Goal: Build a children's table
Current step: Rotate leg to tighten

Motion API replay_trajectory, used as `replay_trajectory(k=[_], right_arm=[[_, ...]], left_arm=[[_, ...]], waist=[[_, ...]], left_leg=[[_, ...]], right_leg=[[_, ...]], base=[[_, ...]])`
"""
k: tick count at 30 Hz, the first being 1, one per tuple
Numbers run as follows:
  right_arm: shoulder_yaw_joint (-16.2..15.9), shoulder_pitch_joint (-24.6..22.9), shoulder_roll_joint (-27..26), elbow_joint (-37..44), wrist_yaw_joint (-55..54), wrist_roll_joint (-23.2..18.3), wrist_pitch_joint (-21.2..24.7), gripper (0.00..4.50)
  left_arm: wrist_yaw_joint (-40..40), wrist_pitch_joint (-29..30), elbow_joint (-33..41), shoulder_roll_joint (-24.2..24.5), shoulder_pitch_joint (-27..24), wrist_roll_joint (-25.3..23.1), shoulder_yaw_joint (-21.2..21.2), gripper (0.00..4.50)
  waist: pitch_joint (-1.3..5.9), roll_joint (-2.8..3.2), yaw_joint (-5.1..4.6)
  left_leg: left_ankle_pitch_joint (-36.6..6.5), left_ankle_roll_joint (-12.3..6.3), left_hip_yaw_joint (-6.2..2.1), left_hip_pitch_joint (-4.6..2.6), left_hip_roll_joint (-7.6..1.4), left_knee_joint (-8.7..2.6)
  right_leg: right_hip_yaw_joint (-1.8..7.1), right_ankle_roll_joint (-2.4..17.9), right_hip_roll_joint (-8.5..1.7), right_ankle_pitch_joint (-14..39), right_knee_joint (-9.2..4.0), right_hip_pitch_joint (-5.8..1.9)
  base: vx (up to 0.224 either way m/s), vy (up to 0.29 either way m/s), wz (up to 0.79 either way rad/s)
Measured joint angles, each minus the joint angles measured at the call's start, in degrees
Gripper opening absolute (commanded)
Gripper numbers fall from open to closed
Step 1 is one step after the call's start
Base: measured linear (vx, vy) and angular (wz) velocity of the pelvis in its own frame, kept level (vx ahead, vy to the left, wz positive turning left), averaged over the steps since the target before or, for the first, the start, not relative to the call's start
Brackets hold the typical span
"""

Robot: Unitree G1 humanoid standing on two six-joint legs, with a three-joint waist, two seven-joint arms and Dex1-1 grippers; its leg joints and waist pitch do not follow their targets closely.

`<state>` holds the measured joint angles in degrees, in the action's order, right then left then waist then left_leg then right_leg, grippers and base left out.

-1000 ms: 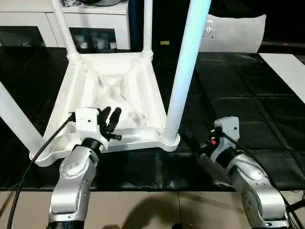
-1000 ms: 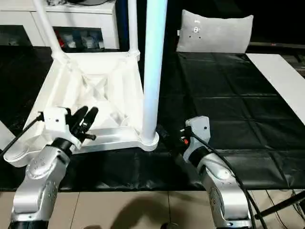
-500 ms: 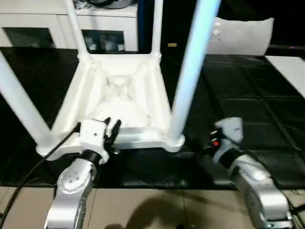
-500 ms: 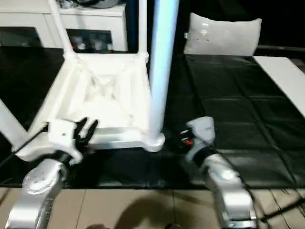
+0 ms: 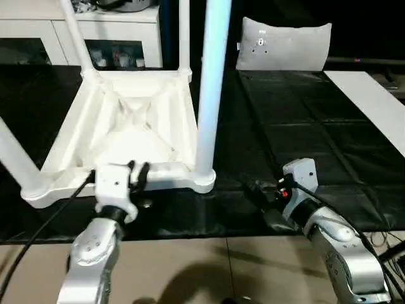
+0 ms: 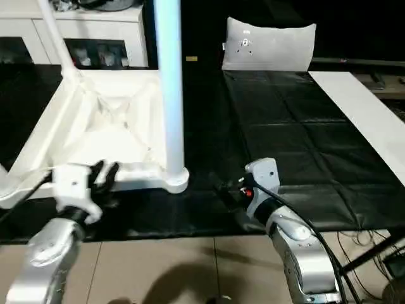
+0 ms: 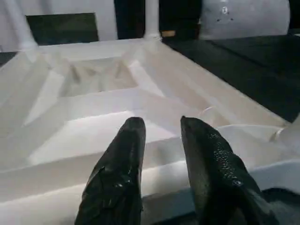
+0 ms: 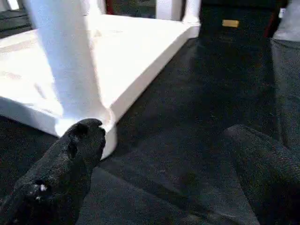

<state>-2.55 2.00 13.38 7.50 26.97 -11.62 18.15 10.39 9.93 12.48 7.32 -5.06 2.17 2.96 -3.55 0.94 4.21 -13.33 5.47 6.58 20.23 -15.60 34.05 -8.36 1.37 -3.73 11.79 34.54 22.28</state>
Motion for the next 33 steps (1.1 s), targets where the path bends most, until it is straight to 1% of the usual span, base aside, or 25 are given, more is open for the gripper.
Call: replay_trajectory(k=[1, 2, 3, 4, 5, 6, 7, 8, 10, 11, 12, 14, 15, 16, 18, 19, 20, 21, 22, 24, 29, 30, 31, 32, 33], right_arm=[[-0.2, -0.1, 0.1, -0.1, 0.2, 0.0, -0.1, 4.50], [-0.3, 0.0, 0.2, -0.2, 0.4, 0.0, -0.2, 4.50], [-0.3, 0.1, 0.5, -0.8, 0.8, 0.0, -0.3, 4.50], [-0.6, 0.8, 0.8, -0.9, 1.3, 0.0, -0.4, 4.50], [-0.6, 0.9, 0.8, -0.9, 1.8, -0.1, -1.0, 4.50], [-1.4, 0.5, 0.9, -1.1, 3.4, -0.2, -1.0, 4.50], [-2.0, 0.3, 1.0, -1.1, 4.4, -0.4, -1.0, 4.50], [-2.4, 0.2, 1.1, -1.1, 5.5, -1.1, -1.0, 4.50], [-2.6, 0.5, 1.8, -1.0, 7.7, -2.3, -1.3, 4.50], [-2.6, 0.7, 2.3, -1.0, 8.5, -2.5, -1.3, 4.50], [-2.5, 1.3, 2.8, -1.0, 8.9, -2.5, -1.3, 4.50], [-2.5, 2.6, 2.9, -1.1, 9.3, -2.6, -1.5, 4.50], [-2.4, 2.7, 2.7, -1.1, 9.3, -2.6, -2.1, 4.50], [-2.5, 2.7, 2.4, -1.1, 9.3, -2.5, -2.2, 4.50], [-2.5, 2.1, 2.2, -1.3, 9.0, -2.4, -2.2, 4.50], [-2.5, 2.1, 2.2, -1.5, 8.7, -2.4, -2.2, 4.50], [-2.4, 2.2, 1.8, -1.4, 8.4, -2.4, -2.2, 4.50], [-2.5, 2.2, 1.1, -1.4, 8.2, -2.4, -2.2, 4.50], [-2.6, 2.0, 0.6, -1.5, 8.0, -2.5, -2.2, 4.50], [-2.6, 2.0, -0.4, -1.5, 7.6, -2.6, -2.2, 4.50], [-3.0, 2.0, -0.9, -1.5, 7.2, -3.3, -2.4, 4.50], [-3.0, 2.0, -0.9, -1.5, 7.1, -3.4, -2.5, 4.50], [-2.9, 2.0, -0.9, -1.5, 7.0, -3.4, -2.5, 4.50], [-2.7, 1.9, -1.0, -1.5, 6.7, -3.4, -2.6, 4.50], [-2.0, 1.3, -1.1, -1.6, 5.9, -3.4, -2.6, 4.50]], left_arm=[[0.0, -0.1, 0.4, 0.3, 0.0, 0.3, 0.1, 1.79], [0.0, -0.2, 0.7, 0.2, -0.1, 0.3, 0.3, 1.79], [0.0, -0.2, 0.8, -0.4, -1.3, 0.4, 0.5, 1.86], [0.0, -0.2, 1.0, -0.7, -2.7, 0.5, 0.6, 2.00], [0.1, -0.2, 1.0, -0.6, -3.0, 0.5, 0.5, 2.15], [0.1, -0.2, 1.1, -0.5, -3.0, 0.5, 0.5, 2.24], [0.1, -0.3, 1.4, -0.5, -2.8, 0.6, 0.5, 2.29], [0.2, -0.3, 1.5, -0.3, -2.6, 0.6, 0.5, 2.29], [0.6, -0.4, 1.8, 0.2, -2.5, 0.7, 0.1, 2.64], [0.6, -0.4, 2.2, 0.4, -3.0, 0.6, 0.0, 2.69], [0.6, -0.5, 2.4, 0.6, -3.4, 0.6, 0.1, 2.69], [0.6, -0.5, 2.5, 0.8, -3.7, 0.4, 0.3, 2.85], [0.6, -0.6, 2.6, 0.9, -3.6, 0.4, 0.5, 3.07], [0.5, -0.9, 2.6, 0.9, -3.5, 0.4, 0.7, 3.07], [0.5, -1.1, 2.6, 0.9, -3.5, 0.2, 0.5, 3.16], [0.5, -1.1, 2.6, 0.9, -3.5, 0.0, 0.4, 3.30], [0.4, -1.1, 2.6, 1.1, -3.5, -0.2, 0.5, 3.30], [0.3, -1.1, 2.7, 1.5, -3.5, -0.3, 0.6, 3.49], [0.1, -1.1, 2.6, 1.5, -3.5, -0.4, 0.6, 3.49], [0.0, -1.2, 2.6, 1.4, -3.5, -0.7, 0.4, 3.64], [0.5, -1.3, 2.6, 1.6, -3.5, -0.7, 0.3, 4.01], [0.6, -1.3, 2.6, 1.7, -3.5, -0.7, 0.1, 4.05], [0.6, -1.3, 2.6, 1.7, -3.5, -0.7, 0.0, 4.09], [0.6, -1.3, 2.6, 1.7, -3.3, -0.8, -0.5, 4.18], [0.7, -1.3, 2.6, 1.7, -3.0, -0.8, -1.2, 4.30]], waist=[[-0.06, -1.11, 0.88], [-0.42, -2.58, 1.30], [-0.52, -2.48, 1.90], [-0.58, -2.02, 2.06], [-0.38, -1.08, 2.00], [-0.37, -0.60, 1.40], [-0.36, -0.30, 0.84], [-0.36, -0.27, 0.31], [-0.39, -0.90, -0.73], [-0.37, -0.98, -1.07], [-0.53, -0.88, -1.33], [-0.61, -0.19, -1.85], [-0.54, 0.05, -2.06], [-0.63, -0.41, -1.82], [-0.66, -2.01, -1.70], [-0.63, -2.02, -1.41], [-0.48, -1.88, -1.06], [-0.39, -1.66, -0.82], [-0.33, -1.70, -0.54], [-0.17, -1.87, -0.19], [-0.05, -2.00, 0.88], [0.06, -2.06, 1.49], [0.16, -2.04, 1.97], [0.24, -1.90, 2.53], [0.50, -1.46, 3.59]], left_leg=[[0.4, 0.62, 1.65, -0.78, 0.21, 0.02], [0.5, 1.11, 2.39, -1.77, 0.88, 0.62], [-0.5, 2.19, 2.16, -2.30, 1.23, 2.07], [-2.7, 1.43, 2.03, -2.18, 1.73, 4.31], [-3.1, 1.08, 0.96, -2.16, 3.06, 3.69], [-2.9, 1.33, 0.08, -1.57, 3.33, 2.78], [-2.9, 1.35, -0.56, -1.36, 2.83, 2.29], [-2.9, 1.34, -0.66, -1.29, 2.39, 2.07], [-2.9, 1.34, -0.10, -2.10, 2.95, 2.19], [-2.9, 1.34, 0.06, -2.49, 3.17, 2.15], [-3.0, 1.33, 0.13, -3.08, 3.67, 1.90], [-3.0, 1.33, -0.71, -2.45, 3.34, 1.53], [-3.0, 1.33, -1.19, -2.02, 2.55, 1.31], [-2.9, 1.34, -0.91, -2.08, 2.42, 1.21], [-2.9, 1.36, 0.09, -3.13, 3.61, 1.22], [-2.9, 1.35, 0.08, -3.23, 3.75, 1.10], [-2.9, 1.35, -0.01, -2.83, 3.75, 0.84], [-2.7, 1.37, -0.42, -2.34, 3.71, 0.79], [-2.1, 1.63, -0.48, -2.04, 3.63, 0.65], [0.1, 1.55, -0.15, -1.90, 3.60, 0.20], [0.1, 1.35, 0.26, -1.69, 3.71, -0.13], [0.2, 0.68, 0.57, -1.48, 3.82, -0.13], [0.0, 0.05, 0.72, -1.26, 3.95, 0.08], [-0.5, -1.06, 0.71, -0.97, 4.04, 0.85], [-1.4, -4.07, 0.21, -0.12, 4.31, 2.80]], right_leg=[[1.90, 0.0, -0.68, 0.2, 2.71, -0.16], [3.10, -0.5, -0.85, 0.3, 3.59, 0.11], [2.72, -0.5, -0.71, 0.4, 3.36, 0.18], [1.51, -0.4, -1.37, 0.5, 2.66, 0.23], [0.17, -0.5, -1.94, 0.5, 1.99, 0.14], [-1.14, -0.5, -2.20, 0.5, 0.22, -0.28], [-1.84, -0.7, -1.99, 0.5, -1.03, -0.79], [-1.57, -0.7, -1.49, 0.6, -1.60, -1.00], [-0.26, -0.5, -1.52, -0.4, -1.28, -1.24], [-0.21, -0.6, -1.63, -0.6, -1.40, -1.43], [-0.63, -0.6, -1.78, -0.6, -1.83, -1.38], [-2.42, -0.6, -1.85, -0.6, -3.29, -2.31], [-3.05, -0.6, -1.68, -0.6, -3.83, -2.60], [-2.39, -0.7, -1.65, -0.5, -3.08, -2.28], [-0.27, -0.6, -1.70, -0.8, -1.33, -1.32], [-0.39, -0.6, -1.71, -0.8, -1.40, -1.23], [-0.54, -0.6, -1.72, -0.8, -1.48, -1.41], [-0.89, -0.6, -1.69, -0.8, -1.59, -1.03], [-0.76, -0.6, -1.58, -0.9, -1.49, -0.74], [-0.24, -0.2, -1.55, -2.4, -1.27, -0.33], [0.33, -0.3, -1.58, -2.4, -1.37, -0.01], [0.74, 0.0, -1.66, -2.5, -1.33, 0.29], [1.08, 0.0, -1.75, -2.5, -1.32, 0.52], [1.44, -0.1, -1.92, -2.5, -1.34, 0.58], [1.65, -0.2, -2.34, -2.5, -1.32, 0.52]], base=[[-0.015, -0.056, 0.07], [-0.015, -0.056, 0.07], [0.000, 0.000, 0.00], [0.030, 0.126, -0.21], [0.030, 0.126, -0.21], [0.047, 0.132, -0.36], [0.000, 0.000, 0.00], [0.000, 0.000, 0.00], [0.000, 0.000, 0.00], [0.000, 0.000, 0.00], [0.000, 0.000, 0.00], [0.012, 0.053, -0.12], [0.000, 0.000, 0.00], [0.009, -0.078, 0.13], [0.031, -0.059, 0.17], [0.106, -0.004, 0.02], [0.106, -0.004, 0.02], [0.094, -0.009, -0.16], [0.000, 0.000, 0.00], [0.000, 0.000, 0.00], [0.062, 0.013, 0.01], [0.065, 0.029, -0.05], [0.052, 0.052, -0.06], [0.052, 0.052, -0.06], [0.035, 0.110, -0.05]])
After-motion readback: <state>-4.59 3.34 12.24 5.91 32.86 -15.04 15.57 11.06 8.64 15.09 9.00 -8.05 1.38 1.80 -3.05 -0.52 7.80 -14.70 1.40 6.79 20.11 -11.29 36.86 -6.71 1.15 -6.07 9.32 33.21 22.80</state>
